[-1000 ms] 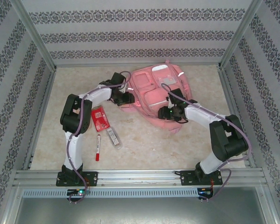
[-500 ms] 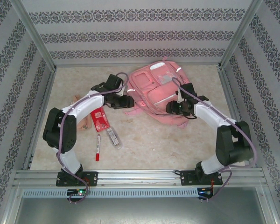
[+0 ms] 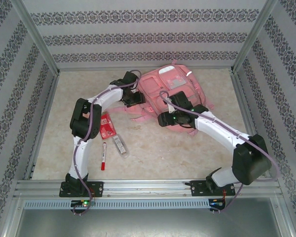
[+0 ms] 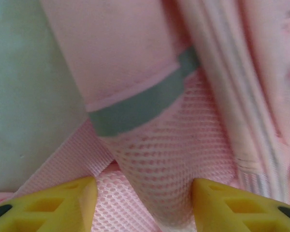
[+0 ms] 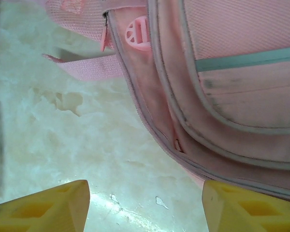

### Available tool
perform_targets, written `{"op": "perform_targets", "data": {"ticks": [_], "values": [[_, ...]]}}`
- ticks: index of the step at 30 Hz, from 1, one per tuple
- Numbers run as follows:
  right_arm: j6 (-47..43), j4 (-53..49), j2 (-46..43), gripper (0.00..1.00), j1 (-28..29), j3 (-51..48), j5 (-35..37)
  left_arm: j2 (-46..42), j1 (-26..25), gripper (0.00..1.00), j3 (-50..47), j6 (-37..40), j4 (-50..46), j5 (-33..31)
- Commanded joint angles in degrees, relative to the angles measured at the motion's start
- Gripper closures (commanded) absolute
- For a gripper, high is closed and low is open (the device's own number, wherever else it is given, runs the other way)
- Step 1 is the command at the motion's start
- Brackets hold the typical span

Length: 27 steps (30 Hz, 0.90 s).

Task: Pack the student bag

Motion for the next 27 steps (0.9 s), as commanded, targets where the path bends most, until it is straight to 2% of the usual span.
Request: {"op": "perform_targets", "data": {"ticks": [1, 4, 5, 8, 11, 19, 23, 27], "values": [[-0.44, 1.99, 4.35, 0.38, 0.30, 2.00, -0.68, -0.33, 0.66, 0.46, -1.09, -3.89, 0.89, -2.91], [1.16, 2.38, 7.74, 0.39, 0.30, 2.37, 1.84, 0.26, 0.69, 0.50, -2.22, -5.04, 2.94, -3.22], [1.79, 2.46, 8.55, 0.40, 0.30, 2.15, 3.12, 0.50, 0.74, 0.56, -2.40, -5.32, 3.84, -3.00], [3.61, 4.64, 10.67, 0.44, -0.73, 0.87, 5.95, 1.02, 0.60, 0.83, -1.72, -5.82, 4.51, -2.95], [4.04, 6.24, 13.02, 0.49, -2.46, 0.97, 6.43, -1.16, 0.63, 0.99, -3.11, -5.00, 4.95, -2.61], [-0.48, 6.43, 20.54, 0.58, -8.10, 6.60, 7.07, -14.36, -0.06, 1.00, -17.91, -4.79, 7.96, 1.00], [-2.21, 6.34, 23.76, 0.58, -11.47, 9.99, 6.87, -20.48, -0.70, 1.00, -25.18, -7.57, 10.10, 3.63], [-3.52, 4.95, 23.03, 0.51, -12.50, 12.57, 1.50, -24.35, -2.77, 1.00, -29.30, -8.89, 12.13, 5.01]]}}
